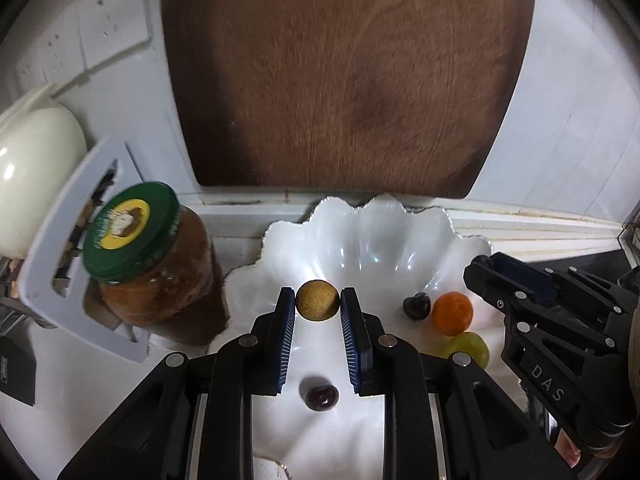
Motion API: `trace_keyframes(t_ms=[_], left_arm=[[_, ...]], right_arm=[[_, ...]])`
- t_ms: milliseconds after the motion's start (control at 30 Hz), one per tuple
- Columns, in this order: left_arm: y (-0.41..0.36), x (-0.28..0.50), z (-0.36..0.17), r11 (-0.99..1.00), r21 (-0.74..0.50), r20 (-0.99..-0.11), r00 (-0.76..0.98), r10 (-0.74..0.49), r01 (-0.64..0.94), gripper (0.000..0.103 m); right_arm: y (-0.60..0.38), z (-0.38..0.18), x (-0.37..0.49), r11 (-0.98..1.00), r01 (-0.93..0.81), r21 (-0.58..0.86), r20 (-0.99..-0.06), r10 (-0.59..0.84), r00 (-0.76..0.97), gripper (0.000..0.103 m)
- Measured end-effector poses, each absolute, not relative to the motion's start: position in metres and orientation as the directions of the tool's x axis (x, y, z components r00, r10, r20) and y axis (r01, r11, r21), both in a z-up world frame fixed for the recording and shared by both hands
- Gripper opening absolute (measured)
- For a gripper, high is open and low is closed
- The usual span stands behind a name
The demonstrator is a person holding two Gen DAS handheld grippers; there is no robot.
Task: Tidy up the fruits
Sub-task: 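Open both tools to drop the yellow fruit and dark berry into the bowl, then withdraw both open tools from the bowl back toward the remaining fruits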
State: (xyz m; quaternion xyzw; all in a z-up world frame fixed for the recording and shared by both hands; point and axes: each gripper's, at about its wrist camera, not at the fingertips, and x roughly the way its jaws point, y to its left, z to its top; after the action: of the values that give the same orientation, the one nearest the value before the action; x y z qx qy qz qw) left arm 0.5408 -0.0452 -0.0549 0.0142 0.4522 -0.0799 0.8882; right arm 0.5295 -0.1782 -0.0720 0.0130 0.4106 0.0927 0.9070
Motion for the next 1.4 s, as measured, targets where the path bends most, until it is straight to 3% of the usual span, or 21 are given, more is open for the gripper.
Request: trace_keyframes(t_ms=[467, 667, 767, 1400], left_arm=[[-0.060, 0.569, -0.086, 0.983, -0.052, -0.856, 0.499, -0.133, 0.174, 0.024], [-0.061, 0.572, -0.088, 0.984, -0.027, -0.857, 0.503, -0.114, 0.177, 0.036], [-0.060, 0.568, -0.084, 0.985, -0.012, -0.852, 0.514, -0.100, 0.172, 0.039], [-0.046, 0.496, -0.028, 0.983, 0.064, -0.742, 0.667, -0.069, 0.173, 0.050]], right_arm=[[-0.179, -0.094, 0.558, 0.987, -0.127, 0.095, -0.791, 0.152, 0.592, 0.024], [-0.176, -0.098, 0.560, 0.989, -0.129, 0.074, -0.798, 0.136, 0.587, 0.025], [-0.178, -0.098, 0.558, 0.990, -0.118, 0.074, -0.800, 0.130, 0.586, 0.035], [-0.193, -0.044, 0.491, 0.993, -0.105, 0.049, -0.708, 0.108, 0.698, 0.036]])
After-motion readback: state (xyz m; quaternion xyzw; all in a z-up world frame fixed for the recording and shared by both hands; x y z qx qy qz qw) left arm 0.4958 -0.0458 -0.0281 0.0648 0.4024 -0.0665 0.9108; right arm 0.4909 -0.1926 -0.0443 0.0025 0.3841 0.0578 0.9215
